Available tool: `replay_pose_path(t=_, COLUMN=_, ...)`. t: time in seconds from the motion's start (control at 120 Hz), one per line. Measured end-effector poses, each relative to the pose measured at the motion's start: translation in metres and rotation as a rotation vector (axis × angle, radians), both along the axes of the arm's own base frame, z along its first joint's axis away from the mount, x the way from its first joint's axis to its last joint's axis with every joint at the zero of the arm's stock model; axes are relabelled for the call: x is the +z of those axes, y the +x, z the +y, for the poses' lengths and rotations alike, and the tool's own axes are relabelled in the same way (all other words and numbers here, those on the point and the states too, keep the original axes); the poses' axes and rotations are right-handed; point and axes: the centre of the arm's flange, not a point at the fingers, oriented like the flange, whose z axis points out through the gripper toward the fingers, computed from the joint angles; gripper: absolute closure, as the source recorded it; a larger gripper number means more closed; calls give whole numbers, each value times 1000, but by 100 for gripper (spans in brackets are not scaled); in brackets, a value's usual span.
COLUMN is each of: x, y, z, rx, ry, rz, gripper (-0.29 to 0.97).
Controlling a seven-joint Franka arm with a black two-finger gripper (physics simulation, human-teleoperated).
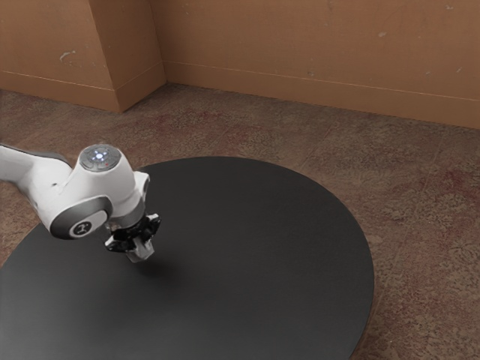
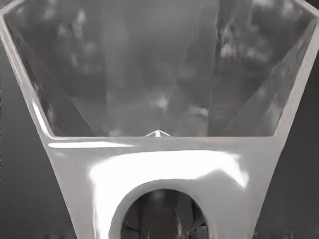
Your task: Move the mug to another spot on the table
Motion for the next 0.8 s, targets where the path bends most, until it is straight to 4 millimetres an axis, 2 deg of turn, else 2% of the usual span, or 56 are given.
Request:
replay_pose_path(t=0.15, x=2, y=-12, z=-27, rx=-20, ry=-25, rz=-10, gripper=71)
replay_pose_path(t=0.35, x=-1, y=-16, z=-54, rx=-40, ry=-68, rz=-38, gripper=70)
replay_pose_path(t=0.567, x=-7, y=-10, z=-62, rx=-44, ry=-103, rz=-76, gripper=71)
replay_pose_path(t=0.8, x=-15, y=1, z=-59, rx=-48, ry=-108, rz=-80, gripper=70)
